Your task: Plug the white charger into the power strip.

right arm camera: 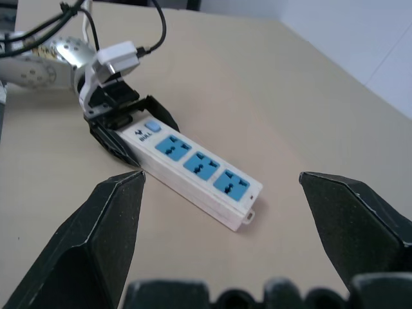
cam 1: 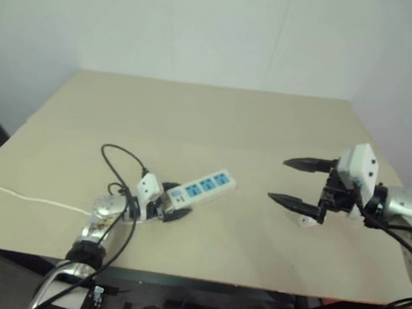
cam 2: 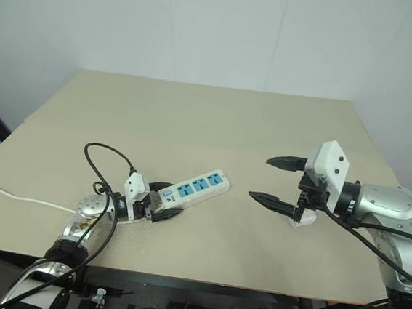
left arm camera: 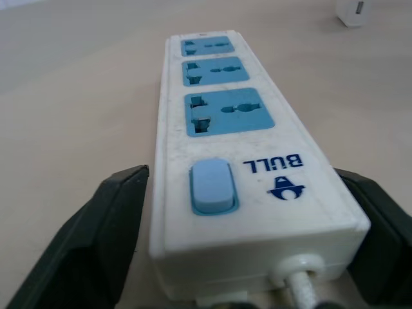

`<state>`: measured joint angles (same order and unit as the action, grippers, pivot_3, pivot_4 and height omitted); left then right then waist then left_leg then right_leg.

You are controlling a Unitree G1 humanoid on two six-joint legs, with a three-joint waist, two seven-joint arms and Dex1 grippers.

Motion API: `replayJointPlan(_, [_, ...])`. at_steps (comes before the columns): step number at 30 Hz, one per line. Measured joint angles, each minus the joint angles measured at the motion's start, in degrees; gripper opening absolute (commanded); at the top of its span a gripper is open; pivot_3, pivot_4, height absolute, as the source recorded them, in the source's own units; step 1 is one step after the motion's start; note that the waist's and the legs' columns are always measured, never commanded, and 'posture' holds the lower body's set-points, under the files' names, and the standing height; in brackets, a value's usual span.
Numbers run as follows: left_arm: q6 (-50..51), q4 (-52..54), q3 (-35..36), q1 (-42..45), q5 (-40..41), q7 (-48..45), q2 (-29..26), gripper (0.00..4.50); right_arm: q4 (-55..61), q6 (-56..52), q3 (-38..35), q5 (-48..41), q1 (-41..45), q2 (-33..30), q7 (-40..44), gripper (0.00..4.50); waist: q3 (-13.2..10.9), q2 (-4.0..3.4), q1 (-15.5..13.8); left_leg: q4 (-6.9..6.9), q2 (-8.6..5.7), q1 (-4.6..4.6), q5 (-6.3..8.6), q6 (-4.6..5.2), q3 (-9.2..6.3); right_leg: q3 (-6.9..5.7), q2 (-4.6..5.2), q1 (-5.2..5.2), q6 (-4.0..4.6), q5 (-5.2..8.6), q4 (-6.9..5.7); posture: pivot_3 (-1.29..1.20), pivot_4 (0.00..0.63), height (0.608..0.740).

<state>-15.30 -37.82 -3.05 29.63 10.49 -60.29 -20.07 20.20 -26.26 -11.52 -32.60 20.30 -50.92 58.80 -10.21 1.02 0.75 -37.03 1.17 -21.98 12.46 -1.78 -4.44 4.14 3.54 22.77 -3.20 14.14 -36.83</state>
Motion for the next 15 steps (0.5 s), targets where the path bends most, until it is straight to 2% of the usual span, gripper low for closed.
replayJointPlan(2, [-0.9,-1.1,0.9,0.1,0.3,0.1,0.8,3.32,0.1,-0.1,-0.3,-0.2,0.0,-0.1,-0.2,4.5,0.0,-0.05,-0.1,0.0,0.0,0.13,0.0,0.0,0.0,-0.02,0.0,-0.16,-0.03,0.02,0.05,0.0,0.15,0.74])
replayJointPlan(9, [-0.7,-1.8,1.6,0.6,0.9,-3.1,1.6,3.32,-0.2,-0.5,-0.3,-0.2,0.0,-0.9,0.2,4.5,0.1,-0.11,-0.1,0.0,-0.02,0.06,0.0,0.0,-0.04,-0.05,0.02,-0.16,-0.05,0.02,0.14,0.0,0.15,0.74])
replayJointPlan(15, [-3.0,-1.4,-4.0,2.4,0.0,-15.3,-1.3,3.32,-6.6,0.6,2.6,2.1,4.7,-4.8,6.1,4.5,0.1,-0.1,0.1,0.01,-0.02,-0.07,0.0,0.0,-0.04,-0.06,0.02,0.0,-0.03,0.02,0.14,0.0,0.15,0.74])
